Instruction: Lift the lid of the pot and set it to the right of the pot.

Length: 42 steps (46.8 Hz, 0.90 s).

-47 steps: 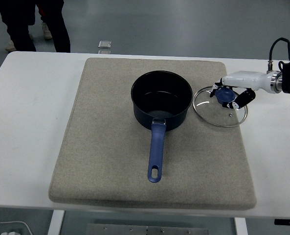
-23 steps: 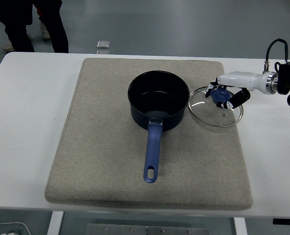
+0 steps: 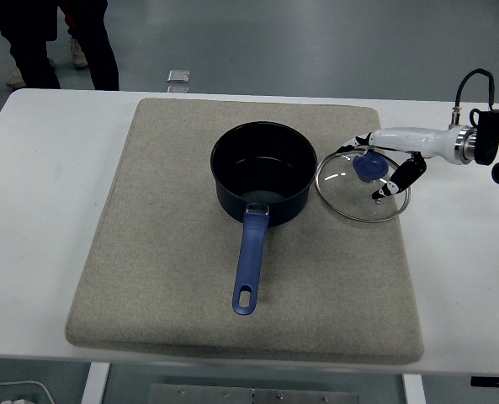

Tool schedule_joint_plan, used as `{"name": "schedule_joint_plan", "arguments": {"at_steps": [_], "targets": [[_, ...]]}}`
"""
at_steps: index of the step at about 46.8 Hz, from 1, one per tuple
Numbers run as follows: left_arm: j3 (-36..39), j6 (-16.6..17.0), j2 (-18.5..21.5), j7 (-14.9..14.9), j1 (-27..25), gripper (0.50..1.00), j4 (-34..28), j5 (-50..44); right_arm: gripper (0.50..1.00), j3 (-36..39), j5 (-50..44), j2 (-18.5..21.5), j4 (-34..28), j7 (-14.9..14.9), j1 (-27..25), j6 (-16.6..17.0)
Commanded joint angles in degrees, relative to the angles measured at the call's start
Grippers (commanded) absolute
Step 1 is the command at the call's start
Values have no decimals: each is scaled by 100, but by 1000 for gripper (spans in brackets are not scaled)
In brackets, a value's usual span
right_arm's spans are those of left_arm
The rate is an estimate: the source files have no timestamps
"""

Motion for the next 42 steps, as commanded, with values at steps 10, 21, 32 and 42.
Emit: {"name": "schedule_joint_plan", "arguments": {"at_steps": [10, 21, 32, 42], "targets": [[0, 0, 0, -6, -1, 1000, 0, 0, 919, 3, -7, -112, -60, -2, 285, -18], [0, 0, 0, -6, -1, 1000, 0, 0, 919, 21, 29, -173, -51, -2, 381, -35], [0, 0, 0, 2, -1, 1000, 0, 0, 919, 56, 81, -226, -60, 7, 645, -140], [0, 0, 0, -6, -1, 1000, 0, 0, 919, 767, 766, -288, -86, 7, 751, -527]]}}
